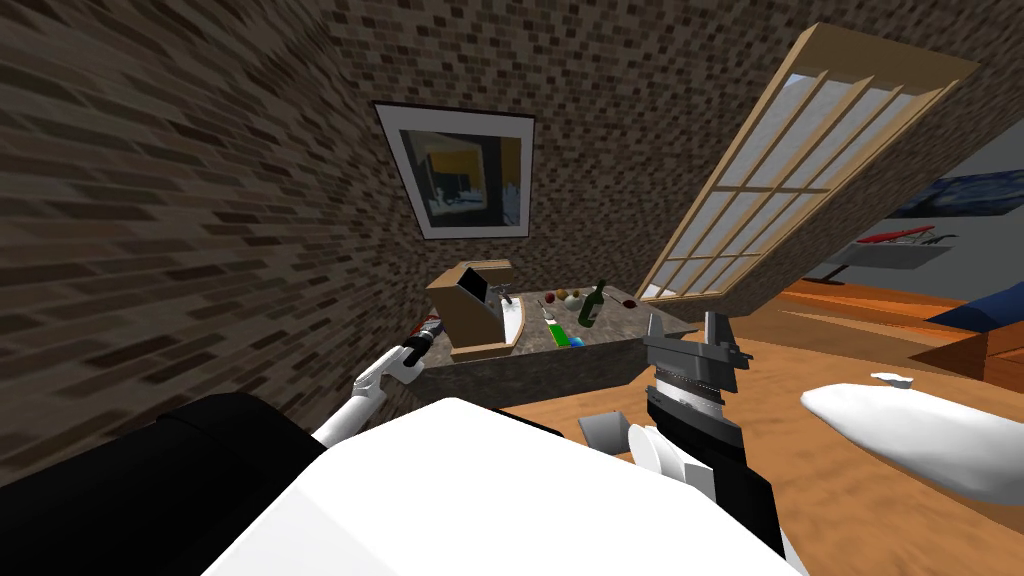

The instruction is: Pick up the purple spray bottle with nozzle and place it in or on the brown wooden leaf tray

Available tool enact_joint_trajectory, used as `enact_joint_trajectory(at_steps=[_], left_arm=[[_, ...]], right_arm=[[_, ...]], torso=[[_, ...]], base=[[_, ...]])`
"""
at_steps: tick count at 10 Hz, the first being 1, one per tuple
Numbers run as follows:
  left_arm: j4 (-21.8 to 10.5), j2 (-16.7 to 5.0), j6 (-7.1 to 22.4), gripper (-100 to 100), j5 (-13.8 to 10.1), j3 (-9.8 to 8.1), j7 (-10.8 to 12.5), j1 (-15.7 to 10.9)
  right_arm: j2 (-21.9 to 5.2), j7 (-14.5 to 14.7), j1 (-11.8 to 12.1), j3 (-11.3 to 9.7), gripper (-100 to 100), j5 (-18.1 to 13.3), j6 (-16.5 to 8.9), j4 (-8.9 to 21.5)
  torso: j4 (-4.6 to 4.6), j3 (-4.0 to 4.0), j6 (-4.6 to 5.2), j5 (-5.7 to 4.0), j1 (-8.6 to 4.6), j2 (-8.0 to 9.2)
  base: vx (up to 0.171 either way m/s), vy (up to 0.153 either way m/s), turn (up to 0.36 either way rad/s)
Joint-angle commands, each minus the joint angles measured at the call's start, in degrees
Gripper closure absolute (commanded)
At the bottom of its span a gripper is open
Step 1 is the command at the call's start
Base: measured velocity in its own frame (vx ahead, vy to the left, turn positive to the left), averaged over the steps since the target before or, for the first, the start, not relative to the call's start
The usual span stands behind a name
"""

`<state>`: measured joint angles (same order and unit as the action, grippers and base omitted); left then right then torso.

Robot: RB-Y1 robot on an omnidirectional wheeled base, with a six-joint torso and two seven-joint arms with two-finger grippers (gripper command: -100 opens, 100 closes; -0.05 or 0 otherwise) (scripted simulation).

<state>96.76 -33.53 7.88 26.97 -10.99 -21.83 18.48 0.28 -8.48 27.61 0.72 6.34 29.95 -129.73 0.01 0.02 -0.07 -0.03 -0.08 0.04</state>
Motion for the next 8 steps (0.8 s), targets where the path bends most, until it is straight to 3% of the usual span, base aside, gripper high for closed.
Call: enact_joint_trajectory(at_steps=[1,2,3,7,8], left_arm=[[0.00,0.00,0.00,0,0.00,0.00,0.00,0.00],[0.01,0.01,-0.02,-100,-0.01,0.01,0.01,0.00],[0.01,0.01,-0.02,100,-0.01,0.01,0.01,0.00],[0.01,-0.01,0.00,100,0.01,0.00,-0.02,0.01],[0.01,0.00,0.00,0,0.01,0.00,-0.02,0.01]], right_arm=[[0.00,0.00,0.00,0.00,0,0.00,0.00,0.00],[0.00,0.00,0.00,0.00,0,0.00,0.00,0.00],[0.00,0.00,0.00,0.00,0,0.00,0.00,0.00],[0.00,0.00,0.00,0.00,0,0.00,0.00,0.00],[0.00,0.00,0.00,0.00,0,0.00,0.00,0.00]], torso=[[0.00,0.00,0.00,0.00,0.00,0.00],[0.01,0.02,0.00,0.01,0.05,0.03],[0.01,0.03,0.00,0.02,0.07,0.04],[0.01,0.03,0.01,0.04,0.08,0.05],[0.02,0.03,0.01,0.03,0.08,0.05]], base=[[0.000,0.000,0.000],[0.000,0.000,0.000],[0.000,0.000,0.000],[0.000,0.000,0.000],[0.000,0.000,0.000]])
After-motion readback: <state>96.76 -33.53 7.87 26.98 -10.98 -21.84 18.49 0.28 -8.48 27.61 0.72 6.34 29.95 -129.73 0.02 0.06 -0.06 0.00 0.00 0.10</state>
